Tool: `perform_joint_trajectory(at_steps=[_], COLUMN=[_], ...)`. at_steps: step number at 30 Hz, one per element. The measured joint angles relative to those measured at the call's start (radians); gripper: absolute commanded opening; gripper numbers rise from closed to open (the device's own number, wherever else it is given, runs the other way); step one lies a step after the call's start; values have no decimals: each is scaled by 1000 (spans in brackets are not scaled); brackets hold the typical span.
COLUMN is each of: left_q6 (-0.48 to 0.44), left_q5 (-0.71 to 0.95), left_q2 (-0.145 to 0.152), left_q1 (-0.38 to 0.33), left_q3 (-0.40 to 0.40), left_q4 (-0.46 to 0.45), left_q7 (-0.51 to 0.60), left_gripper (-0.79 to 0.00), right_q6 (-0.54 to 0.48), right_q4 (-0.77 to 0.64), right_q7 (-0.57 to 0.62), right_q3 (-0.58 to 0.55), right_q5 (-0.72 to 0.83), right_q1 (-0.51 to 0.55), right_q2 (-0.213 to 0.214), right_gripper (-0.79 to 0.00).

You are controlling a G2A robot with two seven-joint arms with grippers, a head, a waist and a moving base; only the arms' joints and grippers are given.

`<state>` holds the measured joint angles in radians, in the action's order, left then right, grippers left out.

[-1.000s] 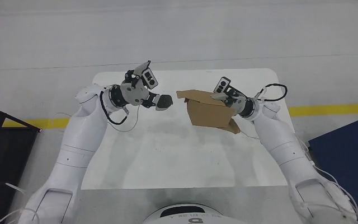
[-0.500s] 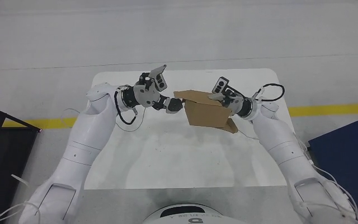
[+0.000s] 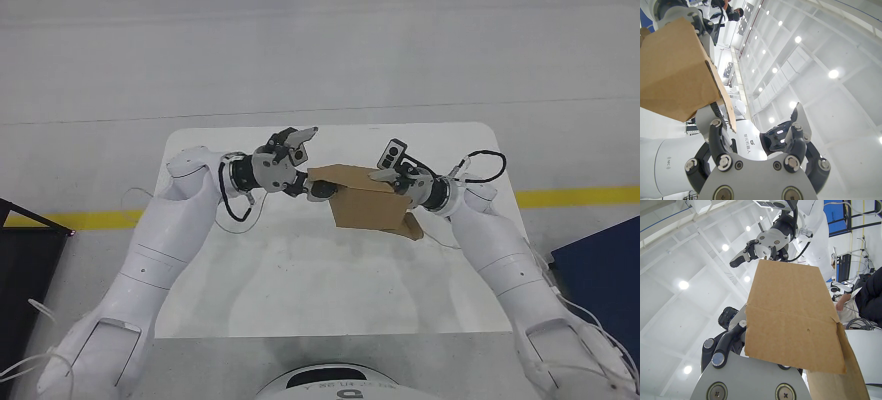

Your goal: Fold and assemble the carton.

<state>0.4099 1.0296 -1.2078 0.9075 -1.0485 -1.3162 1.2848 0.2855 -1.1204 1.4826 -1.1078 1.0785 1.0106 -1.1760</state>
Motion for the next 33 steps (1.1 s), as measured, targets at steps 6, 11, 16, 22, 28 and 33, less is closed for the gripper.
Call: perform_joint_trajectory(at_steps=[6,11,16,22,28,33], left_q6=[2,-8,-31,-24,-17,-19], left_q5=[14,7,-31,-26,-41,-40], left_q2=[-4,4,21,27,21,14], left_q1=[-14,-15,-2,3,-4,-18], left_q3=[11,-17,-66,-85,-48,-20], left_q4=[22,40,51,57,37,50], left_q7=[22,42,63,56,46,38], left_gripper=[-145,-117,-105,-114,-120,-123], right_q6=[2,5,6,10,10,12], right_q4=[-5,-8,-12,-18,-19,-22], right_q7=[-2,1,3,-2,-4,4], right_q3=[-1,-7,-13,-12,-10,-17], right_q5=[-2,-1,2,-3,-7,-5], right_q1=[2,6,10,11,10,13], right_q2=[0,2,3,3,3,5], right_gripper=[-785,-785,-785,-785,-785,-785])
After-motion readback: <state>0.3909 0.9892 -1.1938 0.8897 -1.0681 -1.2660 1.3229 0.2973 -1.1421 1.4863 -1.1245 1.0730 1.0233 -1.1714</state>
